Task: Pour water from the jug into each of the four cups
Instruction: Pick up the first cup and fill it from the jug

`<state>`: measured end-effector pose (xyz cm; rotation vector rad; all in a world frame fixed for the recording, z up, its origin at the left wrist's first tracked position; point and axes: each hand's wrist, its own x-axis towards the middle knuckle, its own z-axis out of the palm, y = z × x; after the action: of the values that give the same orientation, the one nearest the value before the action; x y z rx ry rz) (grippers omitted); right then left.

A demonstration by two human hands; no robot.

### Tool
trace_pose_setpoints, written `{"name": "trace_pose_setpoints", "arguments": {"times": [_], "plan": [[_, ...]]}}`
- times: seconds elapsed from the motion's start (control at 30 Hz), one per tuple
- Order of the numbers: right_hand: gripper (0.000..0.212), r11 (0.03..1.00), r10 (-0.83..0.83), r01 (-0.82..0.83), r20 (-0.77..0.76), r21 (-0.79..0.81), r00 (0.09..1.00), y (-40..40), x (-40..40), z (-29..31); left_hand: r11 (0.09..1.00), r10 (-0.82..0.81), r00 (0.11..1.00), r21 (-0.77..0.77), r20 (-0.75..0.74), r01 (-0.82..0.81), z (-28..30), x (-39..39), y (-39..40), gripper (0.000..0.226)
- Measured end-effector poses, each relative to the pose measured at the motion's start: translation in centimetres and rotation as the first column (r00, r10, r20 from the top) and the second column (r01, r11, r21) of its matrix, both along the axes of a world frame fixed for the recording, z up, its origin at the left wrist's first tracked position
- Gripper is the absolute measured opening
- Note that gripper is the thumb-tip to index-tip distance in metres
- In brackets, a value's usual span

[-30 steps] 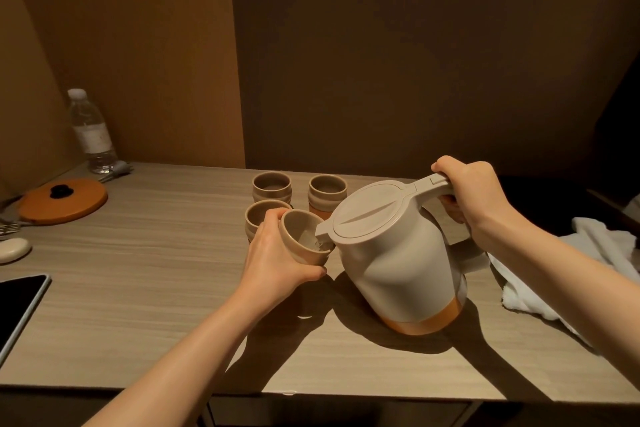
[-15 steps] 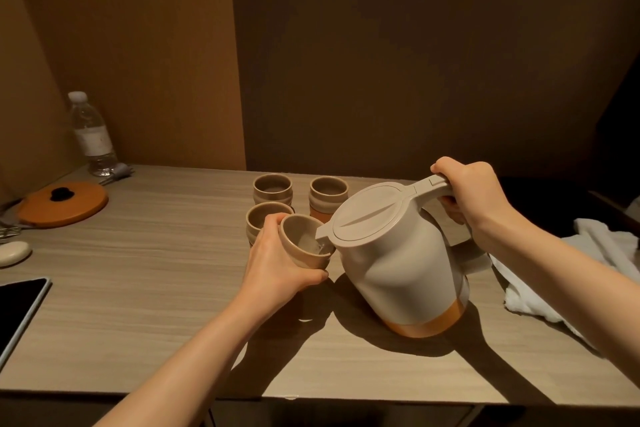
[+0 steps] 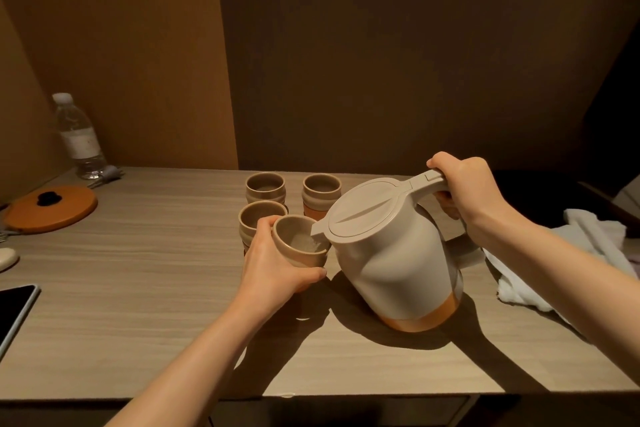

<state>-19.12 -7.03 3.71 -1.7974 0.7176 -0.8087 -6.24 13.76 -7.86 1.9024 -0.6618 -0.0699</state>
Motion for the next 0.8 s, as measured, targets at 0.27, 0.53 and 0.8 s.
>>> {"name": "trace_pose_setpoints", "arguments": {"times": [0.27,0.53,0.8], "plan": [[0.04,0.996,-0.025,0.017,0.091,0.083,0.996,-1.2,-1.4,-1.1,0.998,-0.016,0.999,-0.066,-0.046,0.013,0.0,-0.9,-0.8,0.104],[0.041,0.985,-0.1,0.078,0.139,0.155,0.985,-2.5,-3.0,-2.5,0.988,-0.032,0.996,-0.153,-0.088,0.019,-0.2,-2.3,-2.2,0.1],[0.04,0.965,-0.183,0.145,0.17,0.217,0.968,-3.4,-4.0,-4.0,0.978,0.012,0.995,-0.206,-0.101,-0.033,-0.7,-2.5,-4.3,0.101]]}}
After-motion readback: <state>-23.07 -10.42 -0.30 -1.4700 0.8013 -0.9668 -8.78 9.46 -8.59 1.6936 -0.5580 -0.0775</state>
